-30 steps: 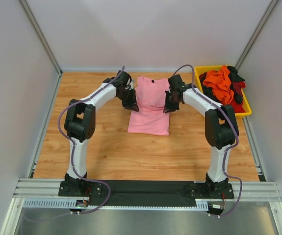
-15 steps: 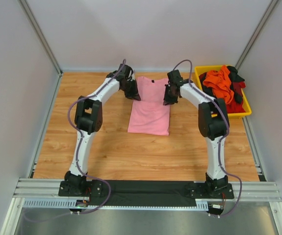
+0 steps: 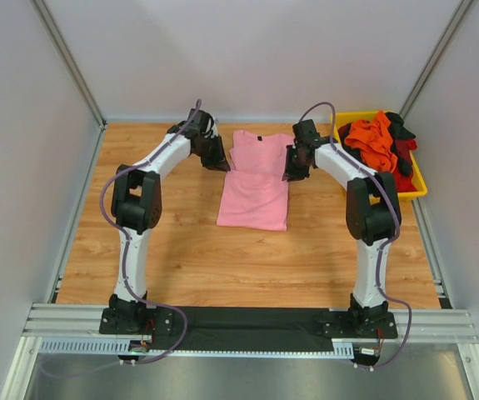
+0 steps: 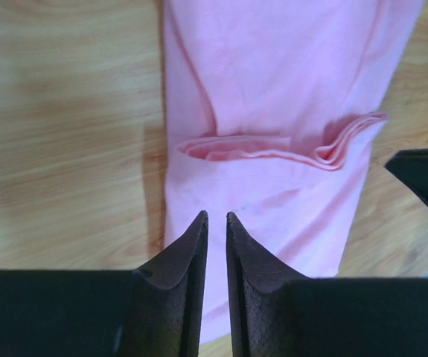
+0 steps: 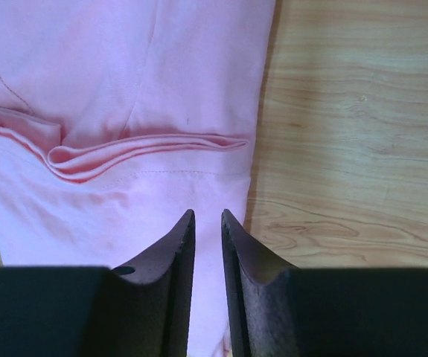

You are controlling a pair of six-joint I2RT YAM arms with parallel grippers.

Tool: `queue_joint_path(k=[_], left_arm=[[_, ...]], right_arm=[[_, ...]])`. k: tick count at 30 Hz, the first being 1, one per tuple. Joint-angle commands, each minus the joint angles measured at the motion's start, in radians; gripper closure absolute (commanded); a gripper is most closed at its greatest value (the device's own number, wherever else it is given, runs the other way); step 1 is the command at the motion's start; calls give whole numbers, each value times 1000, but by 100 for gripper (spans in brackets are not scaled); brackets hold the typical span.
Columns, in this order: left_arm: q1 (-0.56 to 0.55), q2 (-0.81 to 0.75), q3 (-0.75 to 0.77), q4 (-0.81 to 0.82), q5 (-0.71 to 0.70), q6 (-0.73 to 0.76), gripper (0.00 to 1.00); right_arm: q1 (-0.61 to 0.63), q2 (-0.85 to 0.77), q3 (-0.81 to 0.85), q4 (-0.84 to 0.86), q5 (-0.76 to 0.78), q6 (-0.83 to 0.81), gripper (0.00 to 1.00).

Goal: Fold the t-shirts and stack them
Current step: Fold the tshirt

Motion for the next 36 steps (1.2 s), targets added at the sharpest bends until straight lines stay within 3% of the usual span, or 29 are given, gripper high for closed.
queue_joint_path(k=[1, 8, 13, 20, 31, 36], left_arm=[[-5, -40, -20, 74, 49, 19, 78], [-5, 40, -23, 146, 52, 30, 79], [3, 78, -3, 141, -44, 37, 80], [4, 96, -28, 166, -72, 42, 80], [4, 58, -6, 153, 18, 33, 76], [4, 75, 28, 127, 57, 30, 75]], right_arm=[[-22, -19, -19, 44, -39, -24, 78], [-46, 48, -17, 101, -89, -26, 78], [-74, 79, -40, 125, -22, 23, 83], [-98, 52, -134, 173, 50, 80, 84], [-103, -116, -152, 199, -108, 20, 79], [-104, -93, -137, 247, -259, 46, 87]])
